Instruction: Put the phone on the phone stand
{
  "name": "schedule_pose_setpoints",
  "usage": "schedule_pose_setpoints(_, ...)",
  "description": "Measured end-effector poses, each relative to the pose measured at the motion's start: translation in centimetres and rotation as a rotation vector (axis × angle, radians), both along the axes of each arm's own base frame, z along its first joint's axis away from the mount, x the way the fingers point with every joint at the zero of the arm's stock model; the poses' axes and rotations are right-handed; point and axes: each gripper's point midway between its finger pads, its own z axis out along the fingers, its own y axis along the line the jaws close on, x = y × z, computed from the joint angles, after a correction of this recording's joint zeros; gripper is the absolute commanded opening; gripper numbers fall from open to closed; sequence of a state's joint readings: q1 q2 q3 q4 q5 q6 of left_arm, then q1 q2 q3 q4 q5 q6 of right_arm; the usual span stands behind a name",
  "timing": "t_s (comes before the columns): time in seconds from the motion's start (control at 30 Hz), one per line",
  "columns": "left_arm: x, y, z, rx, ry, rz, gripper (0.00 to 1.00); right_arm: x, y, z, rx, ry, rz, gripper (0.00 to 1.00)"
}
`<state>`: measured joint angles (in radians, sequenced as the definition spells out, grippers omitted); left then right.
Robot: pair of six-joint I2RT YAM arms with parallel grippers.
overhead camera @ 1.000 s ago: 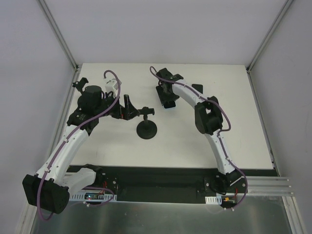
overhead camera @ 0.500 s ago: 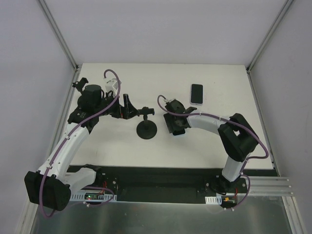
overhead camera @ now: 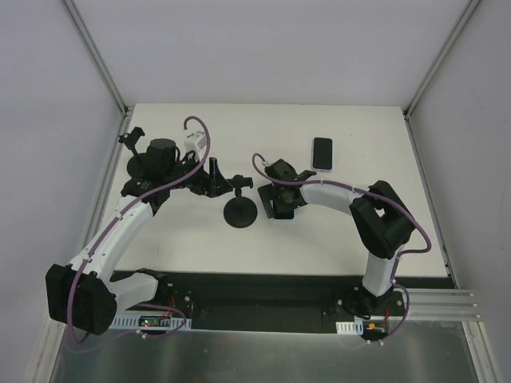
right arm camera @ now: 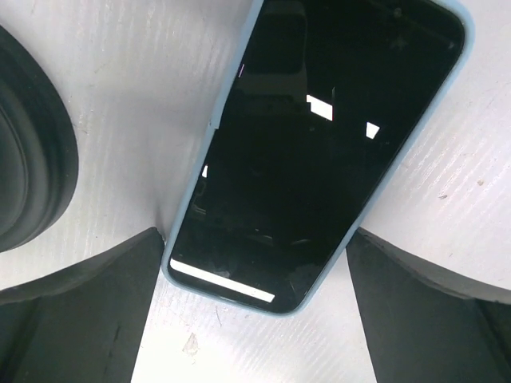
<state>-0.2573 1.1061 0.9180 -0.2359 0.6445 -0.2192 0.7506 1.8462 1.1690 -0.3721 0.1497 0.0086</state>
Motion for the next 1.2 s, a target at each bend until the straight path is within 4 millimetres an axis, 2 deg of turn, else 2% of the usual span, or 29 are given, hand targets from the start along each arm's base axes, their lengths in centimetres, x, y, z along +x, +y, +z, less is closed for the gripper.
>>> schedule_pose_setpoints(0.07,-0.1,-0.6,-0.6,0.006,0.014,-0.021,0.77,0.0,0.0,0.0,-0.001,0.002,0.007,0.85)
schedule_pose_setpoints(0.13,-0.2,-1.2,-1.1,0.012,0.028,-0.039,0.77,0.0,0.1,-0.1,0.0,0.001,0.01,0.74)
schedule_pose_setpoints(0.17,-0.2,-1.4,-1.3,0.014,0.032,-0.047,0.73,0.0,0.1,-0.1,0.004,-0.002,0.011,0.7)
schedule_pose_setpoints(0.27,-0.1,-2.0,-1.7,0.016,0.038,-0.059,0.63,0.0,0.0,-0.1,0.015,-0.02,0.012,0.51)
schedule_pose_setpoints(0.3,-0.1,-2.2,-1.7,0.016,0.04,-0.059,0.6,0.0,-0.1,-0.1,0.019,-0.028,0.008,0.37)
schedule_pose_setpoints(0.37,0.2,-2.2,-1.8,0.018,0.04,-0.051,0.54,0.2,-0.1,0.0,0.031,-0.043,-0.008,0.25)
schedule_pose_setpoints(0.4,0.2,-2.2,-1.9,0.019,0.039,-0.049,0.52,0.2,-0.1,0.0,0.043,-0.052,-0.017,0.15)
schedule_pose_setpoints(0.5,0.4,-2.3,-1.7,0.015,0.034,-0.045,0.59,0.2,0.0,0.0,0.065,-0.075,-0.028,0.01)
schedule_pose_setpoints(0.53,0.4,-2.3,-1.7,0.015,0.032,-0.043,0.75,0.2,-0.1,0.0,0.075,-0.086,-0.033,0.01)
schedule_pose_setpoints(0.63,0.6,-2.2,-1.5,0.013,0.027,-0.03,0.95,0.2,-0.1,0.1,0.107,-0.116,-0.04,0.01)
schedule_pose_setpoints(0.67,0.6,-2.2,-1.3,0.013,0.019,-0.025,0.98,0.2,-0.1,0.2,0.115,-0.124,-0.04,0.01)
schedule_pose_setpoints(0.8,0.1,-1.4,0.5,0.009,-0.056,0.01,0.99,0.0,-0.3,0.3,0.171,-0.171,-0.052,0.01)
schedule_pose_setpoints(1.0,-0.8,0.1,4.7,-0.01,-0.195,0.083,0.99,-1.1,-2.0,1.0,0.362,-0.196,-0.118,0.01)
schedule_pose_setpoints(1.2,-1.0,-1.0,7.8,-0.1,-0.127,0.083,0.96,-2.0,-2.4,2.2,0.516,-0.168,-0.197,0.01)
